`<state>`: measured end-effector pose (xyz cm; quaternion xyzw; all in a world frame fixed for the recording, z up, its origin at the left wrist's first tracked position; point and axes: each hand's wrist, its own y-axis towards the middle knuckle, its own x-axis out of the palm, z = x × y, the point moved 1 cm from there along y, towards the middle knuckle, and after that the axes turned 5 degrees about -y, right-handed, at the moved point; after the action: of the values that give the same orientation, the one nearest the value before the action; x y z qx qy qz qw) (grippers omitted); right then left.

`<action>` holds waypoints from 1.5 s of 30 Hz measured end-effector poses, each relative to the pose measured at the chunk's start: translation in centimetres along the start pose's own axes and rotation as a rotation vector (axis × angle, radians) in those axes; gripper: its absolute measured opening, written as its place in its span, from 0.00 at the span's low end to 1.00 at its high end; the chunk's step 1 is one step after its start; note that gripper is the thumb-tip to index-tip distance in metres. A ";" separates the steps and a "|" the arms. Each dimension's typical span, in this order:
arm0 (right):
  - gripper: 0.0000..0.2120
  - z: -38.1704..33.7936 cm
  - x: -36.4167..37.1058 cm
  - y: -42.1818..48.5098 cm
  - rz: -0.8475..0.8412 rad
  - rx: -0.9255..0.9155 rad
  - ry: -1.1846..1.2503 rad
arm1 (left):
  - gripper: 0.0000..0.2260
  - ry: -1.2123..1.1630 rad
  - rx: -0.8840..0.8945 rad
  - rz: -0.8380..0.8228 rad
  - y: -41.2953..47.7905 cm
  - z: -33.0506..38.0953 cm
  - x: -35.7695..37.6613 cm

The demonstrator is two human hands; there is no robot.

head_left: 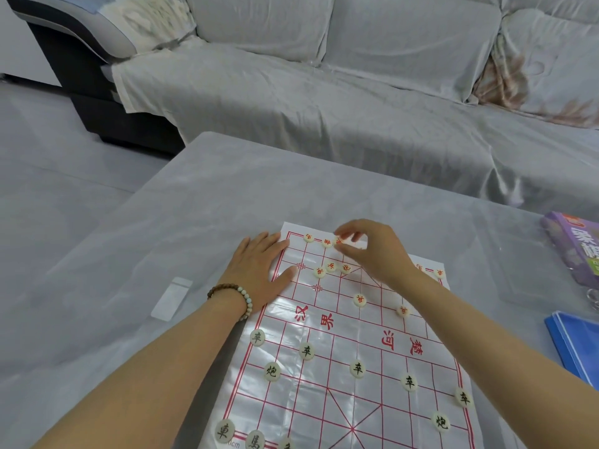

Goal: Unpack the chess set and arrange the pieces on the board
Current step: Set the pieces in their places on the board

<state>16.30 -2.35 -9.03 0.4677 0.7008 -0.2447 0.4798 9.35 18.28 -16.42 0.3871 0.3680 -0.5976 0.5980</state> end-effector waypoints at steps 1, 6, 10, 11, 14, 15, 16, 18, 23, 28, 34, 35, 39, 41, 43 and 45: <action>0.10 -0.5 0.4 0.7 0.007 -0.011 0.006 | 0.31 0.005 0.001 0.001 0.0 0.1 0.1; 0.07 -2.7 3.4 4.4 0.016 -0.056 -0.028 | 0.28 -0.011 0.004 0.015 -0.2 0.1 0.0; 0.07 -3.6 5.1 5.9 -0.002 -0.063 -0.071 | 0.27 -0.066 -0.066 0.088 -0.2 0.2 -0.4; 0.08 -3.8 5.4 6.2 -0.009 -0.060 -0.082 | 0.26 -0.069 -0.076 0.099 -0.1 0.2 -0.4; 0.07 -3.8 6.0 6.6 -0.037 -0.031 -0.090 | 0.25 -0.083 -0.071 0.111 -0.1 0.2 -0.4; 0.07 -3.8 6.1 6.7 -0.041 -0.022 -0.089 | 0.24 -0.085 -0.069 0.112 -0.1 0.2 -0.4; 0.07 -3.7 6.2 6.7 -0.041 -0.020 -0.091 | 0.24 -0.083 -0.068 0.114 -0.1 0.2 -0.3; 0.07 -3.8 6.3 6.6 -0.037 -0.024 -0.092 | 0.24 -0.079 -0.071 0.112 0.0 0.2 -0.3; 0.07 -3.9 6.3 6.6 -0.030 -0.035 -0.103 | 0.25 -0.084 -0.077 0.104 0.0 0.2 -0.5; 0.07 -4.0 6.1 6.4 -0.030 -0.036 -0.079 | 0.25 -0.082 -0.080 0.102 0.0 0.3 -0.5; 0.06 -3.9 6.2 6.5 -0.052 -0.049 -0.050 | 0.25 -0.077 -0.081 0.102 -0.1 0.3 -0.5; 0.06 -3.9 6.2 6.5 -0.053 -0.051 -0.046 | 0.25 -0.078 -0.080 0.102 -0.1 0.3 -0.5; 0.05 -3.9 6.2 6.5 -0.048 -0.058 -0.046 | 0.25 -0.075 -0.079 0.102 -0.1 0.3 -0.5; 0.05 -3.9 6.2 6.5 -0.045 -0.058 -0.049 | 0.25 -0.068 -0.081 0.099 0.0 0.3 -0.5; 0.07 -3.9 6.1 6.4 -0.043 -0.056 -0.041 | 0.25 -0.068 -0.081 0.097 -0.1 0.3 -0.5; 0.08 -4.0 5.7 6.0 -0.023 -0.065 -0.029 | 0.25 -0.070 -0.079 0.097 -0.1 0.3 -0.5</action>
<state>19.33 5.86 -11.87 0.4401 0.7067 -0.2340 0.5022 9.28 18.22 -15.84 0.3595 0.3509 -0.5661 0.6536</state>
